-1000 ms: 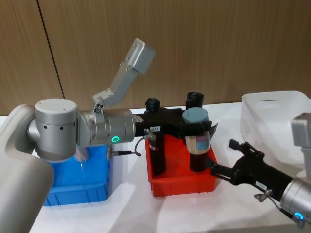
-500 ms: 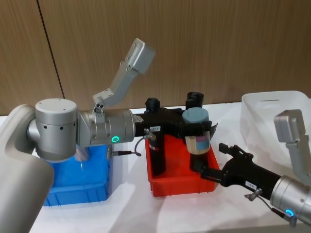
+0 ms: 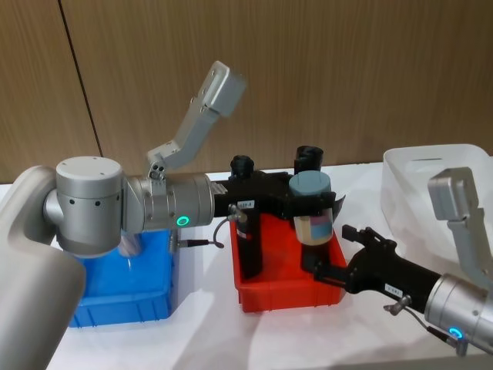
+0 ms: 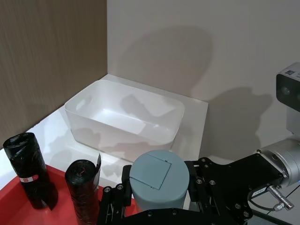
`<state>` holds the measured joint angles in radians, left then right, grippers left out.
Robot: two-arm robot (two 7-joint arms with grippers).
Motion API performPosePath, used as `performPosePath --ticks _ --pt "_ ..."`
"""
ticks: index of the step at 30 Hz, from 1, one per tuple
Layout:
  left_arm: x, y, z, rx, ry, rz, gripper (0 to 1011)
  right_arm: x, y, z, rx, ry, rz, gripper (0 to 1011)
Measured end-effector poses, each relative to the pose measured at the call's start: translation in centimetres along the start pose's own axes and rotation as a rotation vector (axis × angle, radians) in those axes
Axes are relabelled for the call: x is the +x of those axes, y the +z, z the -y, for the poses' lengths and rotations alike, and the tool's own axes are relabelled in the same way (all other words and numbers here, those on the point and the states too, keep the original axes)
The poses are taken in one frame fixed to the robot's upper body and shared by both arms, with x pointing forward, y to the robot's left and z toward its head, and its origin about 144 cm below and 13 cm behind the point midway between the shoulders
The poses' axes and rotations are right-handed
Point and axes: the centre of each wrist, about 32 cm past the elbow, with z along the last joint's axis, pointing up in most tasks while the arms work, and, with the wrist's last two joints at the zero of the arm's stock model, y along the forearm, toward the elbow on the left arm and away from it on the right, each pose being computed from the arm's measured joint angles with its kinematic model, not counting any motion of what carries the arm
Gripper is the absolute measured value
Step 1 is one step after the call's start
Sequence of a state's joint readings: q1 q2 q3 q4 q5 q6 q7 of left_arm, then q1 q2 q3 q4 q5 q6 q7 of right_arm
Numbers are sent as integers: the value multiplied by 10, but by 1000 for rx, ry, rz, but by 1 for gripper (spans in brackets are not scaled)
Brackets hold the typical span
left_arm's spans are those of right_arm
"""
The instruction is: Pick the cotton swabs from the blue box and place them into the white box.
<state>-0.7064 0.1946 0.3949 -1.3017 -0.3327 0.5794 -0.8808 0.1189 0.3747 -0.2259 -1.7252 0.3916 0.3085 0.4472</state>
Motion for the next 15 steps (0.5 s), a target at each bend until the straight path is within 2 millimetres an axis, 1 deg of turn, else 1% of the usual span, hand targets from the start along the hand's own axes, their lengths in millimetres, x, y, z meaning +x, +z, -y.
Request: performPosePath --ticks 15 --pt "0 0 0 0 0 0 668 -2 6 -1 6 12 7 1002"
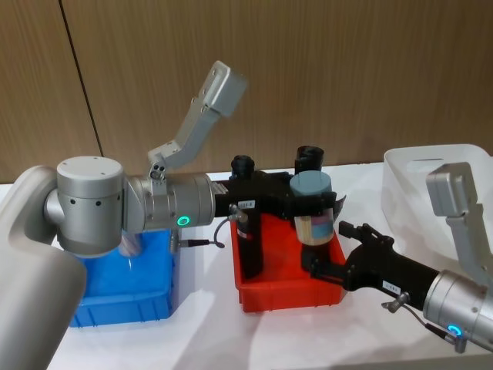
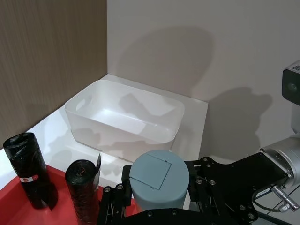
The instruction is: Pick the cotton swabs from the blue box and place them into the white box.
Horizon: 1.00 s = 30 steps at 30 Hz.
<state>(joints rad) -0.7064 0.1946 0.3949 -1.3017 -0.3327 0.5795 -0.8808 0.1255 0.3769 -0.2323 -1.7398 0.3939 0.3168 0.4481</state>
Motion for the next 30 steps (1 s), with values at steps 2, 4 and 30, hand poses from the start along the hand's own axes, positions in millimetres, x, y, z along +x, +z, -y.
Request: performPosePath --ticks 2,4,30 --pt "0 0 0 0 0 0 666 0 1 -1 1 2 0 1002" --pt "0 0 0 0 0 0 668 -1 1 -1 1 3 1 1002" --pt "0 0 0 0 0 0 666 -2 2 -12 -9 2 6 1002"
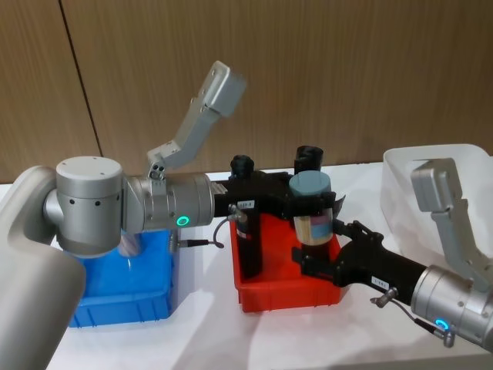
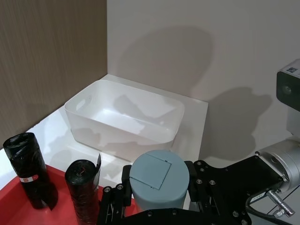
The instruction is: Pick the cotton swabs from the blue box and place them into the white box.
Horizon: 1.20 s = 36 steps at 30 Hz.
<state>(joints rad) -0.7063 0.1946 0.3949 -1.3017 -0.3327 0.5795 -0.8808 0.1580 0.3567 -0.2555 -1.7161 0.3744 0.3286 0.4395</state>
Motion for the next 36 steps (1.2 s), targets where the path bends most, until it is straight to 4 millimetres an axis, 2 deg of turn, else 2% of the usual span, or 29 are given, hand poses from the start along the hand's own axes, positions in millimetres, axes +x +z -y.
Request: performPosePath --ticks 36 --pt "0 0 0 0 0 0 668 10 9 -10 -8 -34 -20 1002"
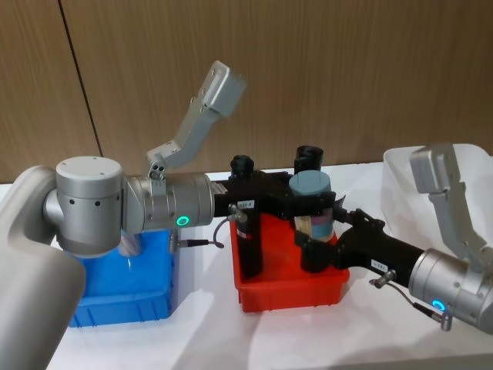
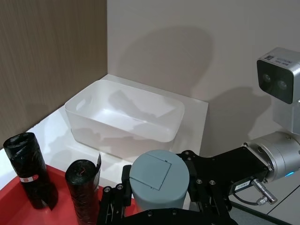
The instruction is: Pick the cotton swabs from the blue box and place them into the white box.
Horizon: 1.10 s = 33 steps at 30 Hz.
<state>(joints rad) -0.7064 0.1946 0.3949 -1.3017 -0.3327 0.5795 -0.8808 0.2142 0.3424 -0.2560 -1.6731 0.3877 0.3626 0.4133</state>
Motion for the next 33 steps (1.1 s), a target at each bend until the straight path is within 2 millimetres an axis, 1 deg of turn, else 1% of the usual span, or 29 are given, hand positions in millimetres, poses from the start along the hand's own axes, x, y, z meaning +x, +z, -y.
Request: performPosePath --ticks 5,9,10,11,13,15,33 --pt "0 0 0 0 0 0 666 1 2 -2 1 6 -3 929" --pt "0 0 0 0 0 0 666 1 4 -4 4 13 -7 814" --pt "0 0 0 0 0 0 668 1 4 -5 4 15 -8 814" --pt "0 0 0 0 0 0 668 1 4 -5 5 16 -8 764" --pt "0 0 0 0 0 0 666 1 5 -6 5 17 -9 699" --pt "0 0 0 -1 1 0 668 1 5 -7 6 19 -9 674" --pt "0 0 0 -3 1 1 666 0 8 -10 14 22 -13 674"
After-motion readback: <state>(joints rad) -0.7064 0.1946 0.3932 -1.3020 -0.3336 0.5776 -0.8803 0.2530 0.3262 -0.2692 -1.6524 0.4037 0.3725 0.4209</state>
